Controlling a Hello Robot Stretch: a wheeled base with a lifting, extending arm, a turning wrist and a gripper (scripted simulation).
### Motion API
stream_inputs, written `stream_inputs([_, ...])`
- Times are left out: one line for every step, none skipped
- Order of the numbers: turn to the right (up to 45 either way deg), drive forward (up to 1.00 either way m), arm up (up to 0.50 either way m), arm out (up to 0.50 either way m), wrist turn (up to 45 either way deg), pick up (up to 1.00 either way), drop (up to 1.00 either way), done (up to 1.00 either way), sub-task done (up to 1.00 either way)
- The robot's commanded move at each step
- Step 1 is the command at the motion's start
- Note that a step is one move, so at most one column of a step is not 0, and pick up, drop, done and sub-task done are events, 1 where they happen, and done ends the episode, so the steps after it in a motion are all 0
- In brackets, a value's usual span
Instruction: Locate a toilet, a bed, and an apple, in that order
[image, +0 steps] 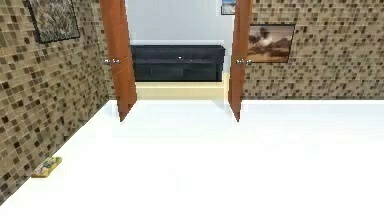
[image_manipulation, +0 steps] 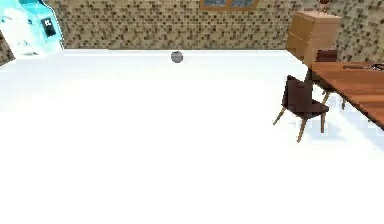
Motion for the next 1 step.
stream_inputs([0.0, 1.0, 0.0, 0.0, 0.0, 0.0, 0.0, 0.0, 0.0])
